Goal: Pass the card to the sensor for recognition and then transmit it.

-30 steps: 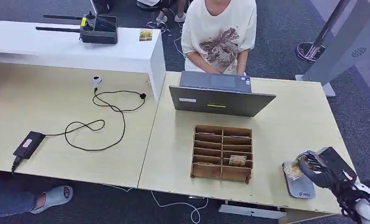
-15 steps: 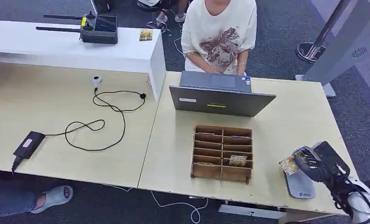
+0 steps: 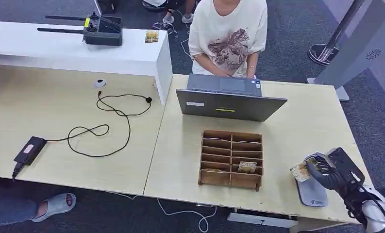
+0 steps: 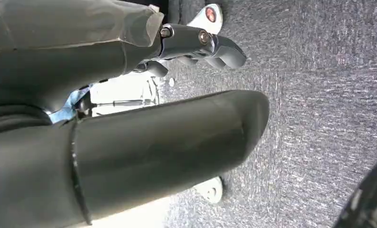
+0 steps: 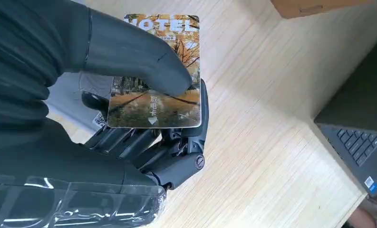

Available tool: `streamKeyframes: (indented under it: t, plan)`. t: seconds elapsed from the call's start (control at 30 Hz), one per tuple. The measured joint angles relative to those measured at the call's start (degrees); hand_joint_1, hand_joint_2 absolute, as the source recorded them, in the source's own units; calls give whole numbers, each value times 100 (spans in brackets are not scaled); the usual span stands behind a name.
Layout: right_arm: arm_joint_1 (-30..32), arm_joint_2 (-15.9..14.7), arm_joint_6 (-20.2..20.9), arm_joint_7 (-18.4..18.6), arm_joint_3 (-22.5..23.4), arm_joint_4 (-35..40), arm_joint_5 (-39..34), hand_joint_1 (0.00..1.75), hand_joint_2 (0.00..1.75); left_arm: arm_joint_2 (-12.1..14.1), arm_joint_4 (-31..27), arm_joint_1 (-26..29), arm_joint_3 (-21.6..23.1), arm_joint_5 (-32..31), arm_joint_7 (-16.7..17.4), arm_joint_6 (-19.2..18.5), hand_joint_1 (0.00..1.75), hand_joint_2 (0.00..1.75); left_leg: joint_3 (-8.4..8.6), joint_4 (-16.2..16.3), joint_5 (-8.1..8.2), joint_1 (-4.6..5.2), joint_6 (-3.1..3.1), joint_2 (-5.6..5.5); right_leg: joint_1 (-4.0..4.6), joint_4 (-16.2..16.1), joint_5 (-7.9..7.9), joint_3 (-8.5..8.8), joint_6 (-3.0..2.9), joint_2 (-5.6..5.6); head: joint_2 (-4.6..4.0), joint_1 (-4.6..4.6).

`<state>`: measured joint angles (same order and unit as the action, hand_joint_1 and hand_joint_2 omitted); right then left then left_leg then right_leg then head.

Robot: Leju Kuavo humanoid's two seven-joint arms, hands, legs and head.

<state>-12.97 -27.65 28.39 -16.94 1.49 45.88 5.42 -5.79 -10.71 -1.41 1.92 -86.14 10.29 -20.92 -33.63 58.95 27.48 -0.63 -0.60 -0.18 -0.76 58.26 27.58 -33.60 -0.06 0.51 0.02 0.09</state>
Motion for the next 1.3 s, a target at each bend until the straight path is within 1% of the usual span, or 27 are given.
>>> streamKeyframes:
  t: [1.07,1.17,1.3]
  plan:
    - [252,0,33,92,153,157,-61,175,175,2,0,11,-17,-7,-24,79,0,0,1,0,0,0,0,0,0,-1,0,0,0,0,-2,0]
    - [387,-2,31,87,280,203,-111,175,175,4,0,12,-17,-11,-31,92,0,0,0,0,0,0,0,0,0,-1,0,-1,0,-1,-2,0]
    - [490,-2,13,87,315,232,-111,175,175,4,0,12,-17,-17,-33,114,0,0,1,0,0,0,0,0,0,-1,0,-1,0,-1,-2,-2]
